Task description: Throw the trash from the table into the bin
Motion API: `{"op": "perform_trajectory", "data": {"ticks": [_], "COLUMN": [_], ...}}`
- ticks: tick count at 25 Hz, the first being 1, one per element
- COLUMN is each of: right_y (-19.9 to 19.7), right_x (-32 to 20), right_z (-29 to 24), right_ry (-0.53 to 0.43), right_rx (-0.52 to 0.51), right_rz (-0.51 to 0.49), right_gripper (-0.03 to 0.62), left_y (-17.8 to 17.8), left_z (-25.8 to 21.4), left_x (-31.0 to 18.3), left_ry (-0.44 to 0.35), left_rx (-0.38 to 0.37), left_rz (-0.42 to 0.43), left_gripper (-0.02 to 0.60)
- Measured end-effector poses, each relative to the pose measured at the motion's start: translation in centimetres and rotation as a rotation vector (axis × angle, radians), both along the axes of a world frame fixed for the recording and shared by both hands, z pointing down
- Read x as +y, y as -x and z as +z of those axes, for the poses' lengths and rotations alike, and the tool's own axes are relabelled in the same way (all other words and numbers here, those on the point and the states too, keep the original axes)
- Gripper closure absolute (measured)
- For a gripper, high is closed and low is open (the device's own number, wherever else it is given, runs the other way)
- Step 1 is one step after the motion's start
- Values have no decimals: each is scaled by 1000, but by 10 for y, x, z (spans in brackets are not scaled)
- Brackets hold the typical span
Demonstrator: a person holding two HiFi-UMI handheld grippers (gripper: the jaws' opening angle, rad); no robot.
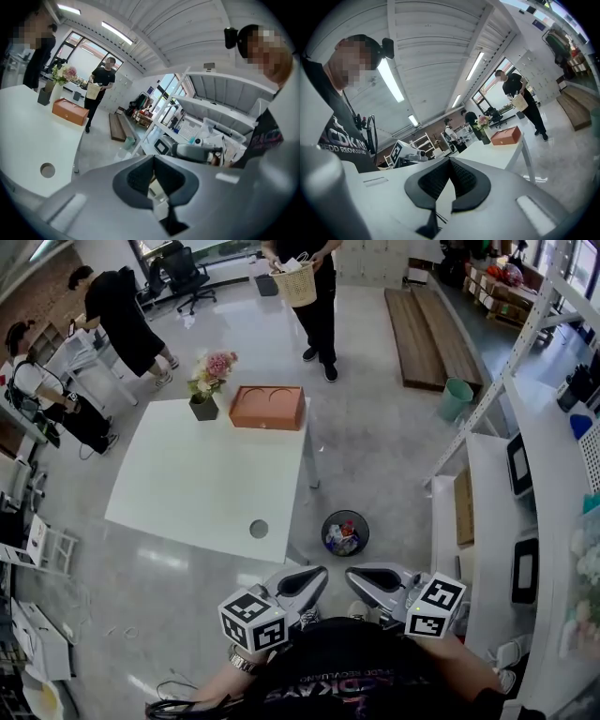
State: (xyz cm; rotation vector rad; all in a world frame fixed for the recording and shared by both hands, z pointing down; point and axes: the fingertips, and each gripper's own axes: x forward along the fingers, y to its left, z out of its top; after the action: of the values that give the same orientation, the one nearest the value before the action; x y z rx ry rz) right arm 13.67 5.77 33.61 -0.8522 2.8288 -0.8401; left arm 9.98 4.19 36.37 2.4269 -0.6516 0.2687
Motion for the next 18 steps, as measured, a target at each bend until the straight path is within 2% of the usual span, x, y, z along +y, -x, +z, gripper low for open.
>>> {"op": "perform_trajectory", "data": {"ticks": [12, 18], "right_y": [7, 12], "right_x": [5, 4], "right_z": [3, 5], "right_ry": [25, 39], "right_rx": [-7, -12], "right_rz": [-19, -36], "right_gripper": [595, 595], "left_y": [6, 9], "left_z": [-1, 3], "left_x": [0, -1], "left_ry": [-16, 13], "left_rx": [-24, -12], "left_rz": [-15, -25], "left_gripper": [574, 574]}}
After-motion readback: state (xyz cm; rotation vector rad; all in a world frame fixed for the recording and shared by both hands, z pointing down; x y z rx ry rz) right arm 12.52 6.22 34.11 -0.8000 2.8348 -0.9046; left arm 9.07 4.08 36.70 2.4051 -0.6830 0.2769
